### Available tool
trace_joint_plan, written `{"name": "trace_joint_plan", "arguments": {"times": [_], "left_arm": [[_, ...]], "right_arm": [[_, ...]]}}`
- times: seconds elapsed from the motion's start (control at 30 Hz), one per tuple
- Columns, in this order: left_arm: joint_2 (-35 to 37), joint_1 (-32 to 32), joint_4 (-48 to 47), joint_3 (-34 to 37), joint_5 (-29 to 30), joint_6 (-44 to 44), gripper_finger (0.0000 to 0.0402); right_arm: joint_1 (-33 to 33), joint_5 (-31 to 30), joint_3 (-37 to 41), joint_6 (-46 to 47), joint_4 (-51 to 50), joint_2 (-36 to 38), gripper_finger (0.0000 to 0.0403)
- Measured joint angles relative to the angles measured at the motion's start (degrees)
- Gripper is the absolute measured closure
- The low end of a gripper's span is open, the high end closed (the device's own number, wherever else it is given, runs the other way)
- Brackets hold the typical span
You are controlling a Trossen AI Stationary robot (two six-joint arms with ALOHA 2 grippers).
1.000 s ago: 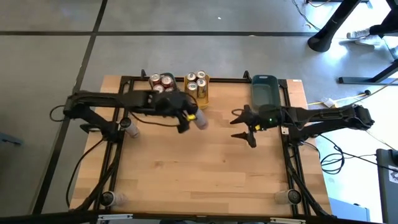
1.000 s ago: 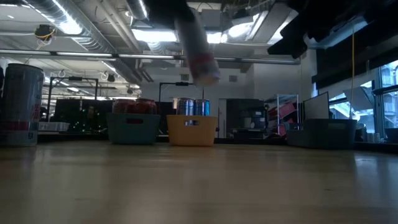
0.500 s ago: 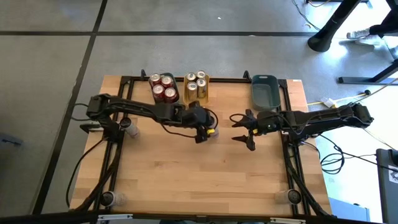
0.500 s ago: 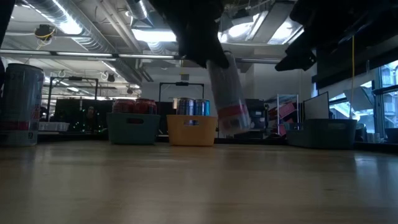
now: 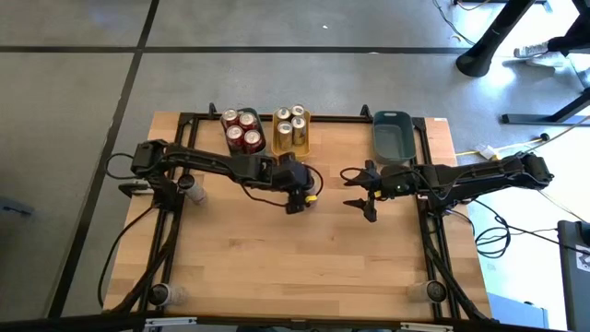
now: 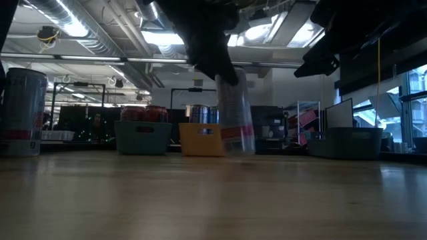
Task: Sort soda cans
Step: Put the top white-pink soda can into the blue bin
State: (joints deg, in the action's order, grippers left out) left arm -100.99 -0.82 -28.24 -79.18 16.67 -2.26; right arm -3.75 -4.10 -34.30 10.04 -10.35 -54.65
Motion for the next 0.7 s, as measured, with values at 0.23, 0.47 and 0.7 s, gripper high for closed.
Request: {"name": "trace_joint_plan", "arguments": {"times": [0.23,0.47,0.7], "left_arm": [[0.00,0.00,-1.67,0.00,0.00,0.31,0.0125],[0.00,0.00,-1.09,0.00,0.00,0.94,0.0125],[0.04,0.00,-1.06,0.00,0.00,0.91,0.0125]], "right_arm": [[0.00,-1.44,0.00,-0.02,0.00,0.00,0.0110],[0.00,-1.44,0.00,-0.02,0.00,0.00,0.0110],[0.00,-1.40,0.00,-0.02,0.00,0.00,0.0110]]}}
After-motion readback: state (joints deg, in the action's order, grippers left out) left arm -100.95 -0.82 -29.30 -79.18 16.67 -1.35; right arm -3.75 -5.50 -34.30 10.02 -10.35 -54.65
